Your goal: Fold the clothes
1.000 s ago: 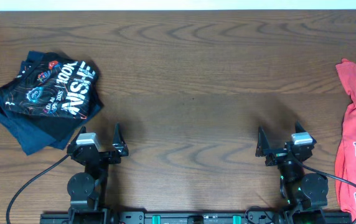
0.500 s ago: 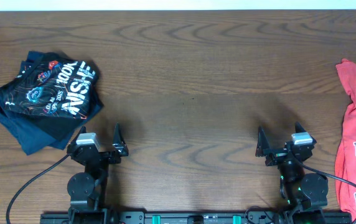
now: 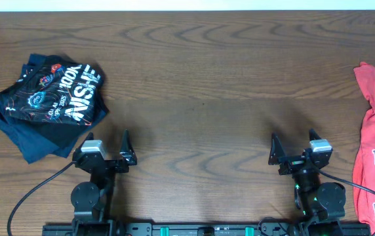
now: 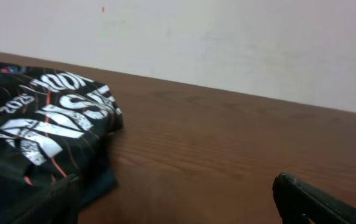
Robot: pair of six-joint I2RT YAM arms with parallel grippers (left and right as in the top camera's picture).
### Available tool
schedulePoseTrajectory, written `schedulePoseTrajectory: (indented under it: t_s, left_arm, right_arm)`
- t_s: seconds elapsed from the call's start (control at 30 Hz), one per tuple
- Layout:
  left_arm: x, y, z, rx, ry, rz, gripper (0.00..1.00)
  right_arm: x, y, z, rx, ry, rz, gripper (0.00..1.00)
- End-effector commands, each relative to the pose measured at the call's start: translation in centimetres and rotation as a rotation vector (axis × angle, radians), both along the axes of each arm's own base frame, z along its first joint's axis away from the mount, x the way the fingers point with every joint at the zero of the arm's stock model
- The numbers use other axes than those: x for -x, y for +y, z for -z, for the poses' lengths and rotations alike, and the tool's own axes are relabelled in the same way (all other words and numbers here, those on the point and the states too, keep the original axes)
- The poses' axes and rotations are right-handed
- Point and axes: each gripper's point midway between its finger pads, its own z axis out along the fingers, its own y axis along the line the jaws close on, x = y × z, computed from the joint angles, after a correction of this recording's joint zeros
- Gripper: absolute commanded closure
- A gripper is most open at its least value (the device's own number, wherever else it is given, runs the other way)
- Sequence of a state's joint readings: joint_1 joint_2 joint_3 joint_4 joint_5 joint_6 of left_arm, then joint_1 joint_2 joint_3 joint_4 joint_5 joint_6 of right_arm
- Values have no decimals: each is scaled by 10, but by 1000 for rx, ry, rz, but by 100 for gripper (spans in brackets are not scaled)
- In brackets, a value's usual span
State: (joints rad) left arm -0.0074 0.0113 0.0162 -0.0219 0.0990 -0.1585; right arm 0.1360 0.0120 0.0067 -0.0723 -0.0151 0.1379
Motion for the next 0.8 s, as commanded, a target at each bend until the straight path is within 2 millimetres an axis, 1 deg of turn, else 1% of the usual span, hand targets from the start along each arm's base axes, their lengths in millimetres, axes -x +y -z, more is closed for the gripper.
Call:
schedulePoseTrajectory:
  t_s: [0.0, 0.13, 0.27, 0.33, 0.4, 0.47, 0.6, 0.67, 0.7, 0.73, 0.77]
  left_arm:
    - [2, -8, 8, 76, 59, 38, 2]
    - [4, -12, -9, 81, 80, 59, 2]
    - [3, -12, -27, 83, 166, 55, 2]
    - [1, -12, -32, 85, 234, 53, 2]
    - [0, -12, -33, 87, 314, 49, 2]
    - [-2, -12, -29, 89, 421, 45, 2]
    - [-2, -12, -19, 93, 628, 35, 2]
    - [-2, -12, -14, 95, 717, 31, 2]
    - [-2, -12, -13, 95, 744, 30, 2]
    - [-3, -12, -12, 96, 768, 29, 2]
    - [-4, -12, -10, 97, 787, 28, 2]
  right_arm:
    - [1, -3, 2, -26, 33, 22, 1]
    - [4, -21, 1, -2, 102, 125, 1]
    - [7, -41, -12, 44, 174, 237, 1]
    - [7, -50, -15, 69, 235, 285, 1]
    - [8, -59, -13, 94, 327, 332, 1]
    - [8, -65, -7, 116, 436, 363, 1]
    - [3, -77, 12, 161, 658, 407, 1]
    - [-6, -75, 18, 156, 731, 388, 1]
    - [-12, -68, 20, 138, 750, 347, 1]
    - [-20, -56, 21, 109, 763, 283, 1]
    - [-26, -49, 21, 93, 771, 248, 1]
